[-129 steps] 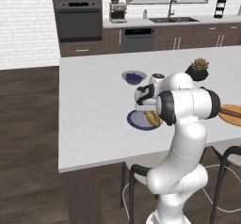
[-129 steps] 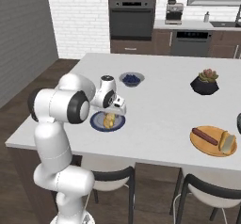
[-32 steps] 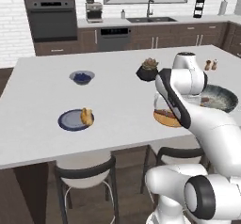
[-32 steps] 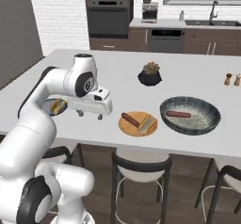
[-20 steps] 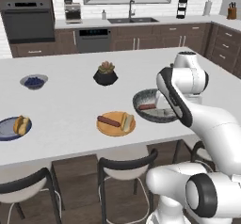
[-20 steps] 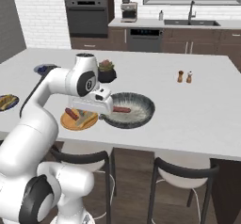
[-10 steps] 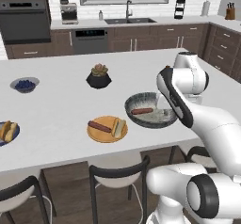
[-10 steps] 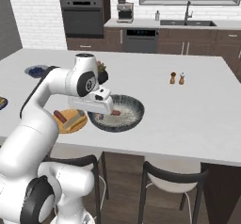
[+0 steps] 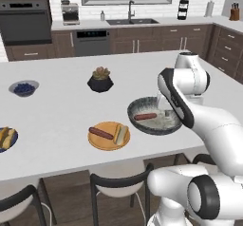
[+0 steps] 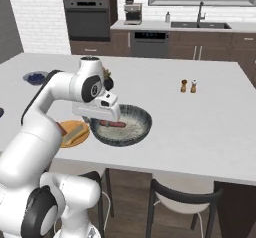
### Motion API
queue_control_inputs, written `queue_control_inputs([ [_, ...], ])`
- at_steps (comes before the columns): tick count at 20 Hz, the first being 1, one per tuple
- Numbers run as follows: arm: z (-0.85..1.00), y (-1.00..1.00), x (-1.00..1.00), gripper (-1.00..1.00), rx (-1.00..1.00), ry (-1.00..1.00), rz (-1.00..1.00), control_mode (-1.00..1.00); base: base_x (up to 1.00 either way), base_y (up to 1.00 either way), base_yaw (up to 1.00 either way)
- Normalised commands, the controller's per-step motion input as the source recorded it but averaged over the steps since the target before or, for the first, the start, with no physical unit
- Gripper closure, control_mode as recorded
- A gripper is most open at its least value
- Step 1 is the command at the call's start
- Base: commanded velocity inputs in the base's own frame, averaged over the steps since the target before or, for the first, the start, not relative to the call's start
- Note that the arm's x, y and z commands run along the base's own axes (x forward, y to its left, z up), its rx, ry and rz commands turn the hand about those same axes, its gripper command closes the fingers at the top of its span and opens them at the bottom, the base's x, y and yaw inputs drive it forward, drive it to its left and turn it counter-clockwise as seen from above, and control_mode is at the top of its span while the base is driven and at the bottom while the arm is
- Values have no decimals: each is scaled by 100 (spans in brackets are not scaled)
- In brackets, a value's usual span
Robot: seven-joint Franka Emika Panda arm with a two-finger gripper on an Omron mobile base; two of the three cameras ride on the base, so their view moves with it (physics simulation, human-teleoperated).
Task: Place one bun and one sausage from the bowl on each plate.
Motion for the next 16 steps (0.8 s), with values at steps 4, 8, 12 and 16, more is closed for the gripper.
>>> queue_control_inputs([
  [4,0,0,0,-100,0,0,0,100,46,-17,0],
  [8,0,-6,32,-100,1,0,0,-100,23,-4,0],
  [12,-6,-9,85,-100,3,-1,25,-100,0,0,0],
  [16,-34,-10,82,-100,0,0,45,-100,0,0,0],
])
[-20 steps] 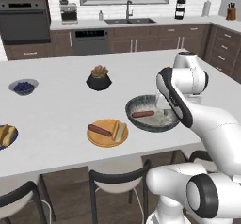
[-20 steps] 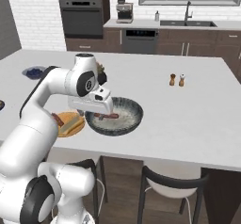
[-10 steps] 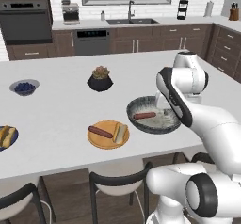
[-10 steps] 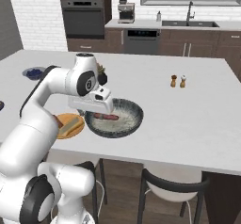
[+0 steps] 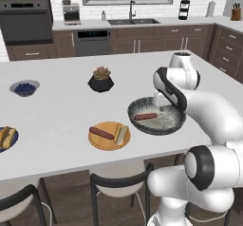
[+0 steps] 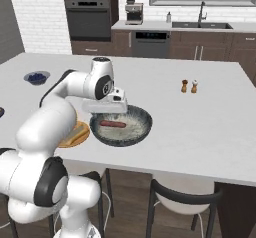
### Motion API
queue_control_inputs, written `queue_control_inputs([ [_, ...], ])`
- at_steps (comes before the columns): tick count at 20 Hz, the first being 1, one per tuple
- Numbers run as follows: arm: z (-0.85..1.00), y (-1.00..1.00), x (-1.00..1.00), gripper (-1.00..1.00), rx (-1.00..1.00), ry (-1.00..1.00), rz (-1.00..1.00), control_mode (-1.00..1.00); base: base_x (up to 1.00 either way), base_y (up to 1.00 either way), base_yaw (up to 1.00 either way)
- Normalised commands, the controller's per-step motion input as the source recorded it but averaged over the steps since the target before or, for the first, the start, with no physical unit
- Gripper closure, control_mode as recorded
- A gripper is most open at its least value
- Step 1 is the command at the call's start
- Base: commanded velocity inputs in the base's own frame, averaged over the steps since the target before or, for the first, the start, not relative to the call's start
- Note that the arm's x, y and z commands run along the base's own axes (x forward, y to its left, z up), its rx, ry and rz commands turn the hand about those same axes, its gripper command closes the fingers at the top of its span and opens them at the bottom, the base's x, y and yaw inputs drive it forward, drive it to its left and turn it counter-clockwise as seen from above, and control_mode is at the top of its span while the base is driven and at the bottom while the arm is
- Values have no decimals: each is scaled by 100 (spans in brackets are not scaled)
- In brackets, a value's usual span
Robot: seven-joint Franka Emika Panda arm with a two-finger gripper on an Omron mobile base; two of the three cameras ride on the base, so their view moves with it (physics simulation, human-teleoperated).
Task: Place one bun and one sausage from the bowl on each plate.
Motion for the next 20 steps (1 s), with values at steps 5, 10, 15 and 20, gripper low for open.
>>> queue_control_inputs([
  [5,-57,-1,98,-100,0,0,48,-100,0,0,0],
  [10,-49,2,94,-100,0,6,40,-100,0,0,0],
  [15,-22,0,85,-100,0,6,24,-100,0,0,0],
  [20,-21,0,79,-100,0,6,15,-100,0,0,0],
])
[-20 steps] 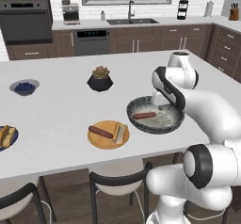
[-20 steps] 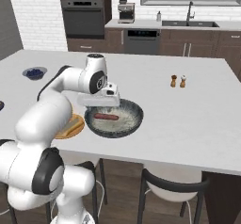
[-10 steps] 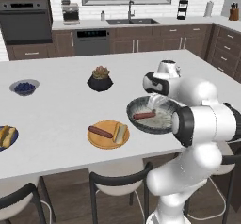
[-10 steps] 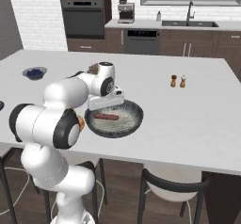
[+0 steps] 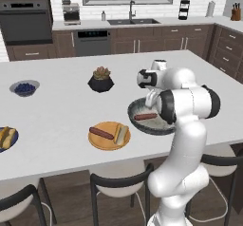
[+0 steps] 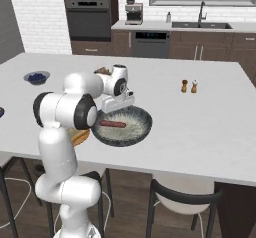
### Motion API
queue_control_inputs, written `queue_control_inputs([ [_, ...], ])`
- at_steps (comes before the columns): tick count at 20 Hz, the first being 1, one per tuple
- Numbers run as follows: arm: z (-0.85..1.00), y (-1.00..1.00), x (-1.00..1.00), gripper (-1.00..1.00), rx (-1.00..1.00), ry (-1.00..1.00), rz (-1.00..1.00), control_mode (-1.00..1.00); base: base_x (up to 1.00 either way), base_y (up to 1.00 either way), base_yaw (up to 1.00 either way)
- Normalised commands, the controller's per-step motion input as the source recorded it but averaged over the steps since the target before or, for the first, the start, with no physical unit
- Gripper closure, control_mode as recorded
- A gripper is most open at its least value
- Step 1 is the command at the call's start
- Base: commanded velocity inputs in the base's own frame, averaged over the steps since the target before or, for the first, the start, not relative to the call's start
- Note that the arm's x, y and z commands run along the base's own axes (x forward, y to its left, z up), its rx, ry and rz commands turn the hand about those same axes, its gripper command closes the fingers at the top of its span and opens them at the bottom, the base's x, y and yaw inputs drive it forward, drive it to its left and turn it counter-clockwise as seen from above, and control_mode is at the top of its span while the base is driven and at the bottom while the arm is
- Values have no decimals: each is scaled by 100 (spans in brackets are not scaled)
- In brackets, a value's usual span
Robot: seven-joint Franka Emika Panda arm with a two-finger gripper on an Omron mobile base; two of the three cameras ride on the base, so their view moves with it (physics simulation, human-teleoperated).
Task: Place one bun and one sausage from the bowl on each plate.
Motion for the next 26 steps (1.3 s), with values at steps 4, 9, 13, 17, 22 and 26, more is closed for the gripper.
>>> queue_control_inputs([
  [4,-28,0,55,-100,0,3,11,-100,0,0,0],
  [9,-51,-1,4,-100,0,-2,2,-100,0,0,0],
  [13,-29,0,-38,-100,0,-15,0,-100,0,0,0],
  [17,-27,0,-4,-100,0,-15,0,-100,0,0,0],
  [22,-21,4,-12,-100,-7,-27,0,-100,0,0,0],
  [26,-7,10,-5,-100,-10,-14,0,-100,0,0,0],
])
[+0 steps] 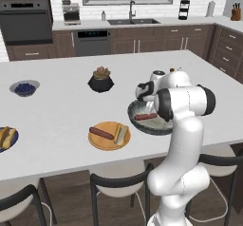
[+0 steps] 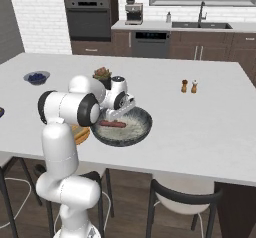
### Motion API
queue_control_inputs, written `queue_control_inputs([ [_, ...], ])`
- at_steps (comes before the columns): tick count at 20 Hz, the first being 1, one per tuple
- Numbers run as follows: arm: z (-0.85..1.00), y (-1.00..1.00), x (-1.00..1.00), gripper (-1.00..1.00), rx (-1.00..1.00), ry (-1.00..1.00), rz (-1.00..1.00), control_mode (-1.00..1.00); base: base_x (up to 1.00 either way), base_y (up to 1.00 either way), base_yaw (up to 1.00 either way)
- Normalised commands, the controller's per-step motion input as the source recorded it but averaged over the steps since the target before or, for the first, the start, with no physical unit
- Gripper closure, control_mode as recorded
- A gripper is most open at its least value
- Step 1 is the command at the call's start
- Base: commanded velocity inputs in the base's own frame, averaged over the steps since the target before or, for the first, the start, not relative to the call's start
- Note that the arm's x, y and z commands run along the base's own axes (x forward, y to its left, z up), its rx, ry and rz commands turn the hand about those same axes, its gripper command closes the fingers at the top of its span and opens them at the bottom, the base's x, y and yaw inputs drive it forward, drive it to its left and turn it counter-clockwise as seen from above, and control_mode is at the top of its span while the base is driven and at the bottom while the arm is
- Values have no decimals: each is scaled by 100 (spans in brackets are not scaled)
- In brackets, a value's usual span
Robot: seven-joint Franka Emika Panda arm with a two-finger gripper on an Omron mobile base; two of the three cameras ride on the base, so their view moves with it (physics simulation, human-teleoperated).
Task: Place one bun and one sausage from the bowl on each plate.
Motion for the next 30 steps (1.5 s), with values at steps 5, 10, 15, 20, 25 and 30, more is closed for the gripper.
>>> queue_control_inputs([
  [5,0,3,-9,-100,-7,-10,0,-100,0,0,0],
  [10,-13,0,0,-100,0,0,0,-100,0,0,0],
  [15,-22,0,-13,-100,0,0,0,-100,0,0,0],
  [20,-35,2,-25,-100,-1,0,0,-100,0,0,0],
  [25,-10,0,-44,-100,0,0,0,-100,0,0,0],
  [30,0,0,-32,-100,0,0,0,-100,0,0,0],
])
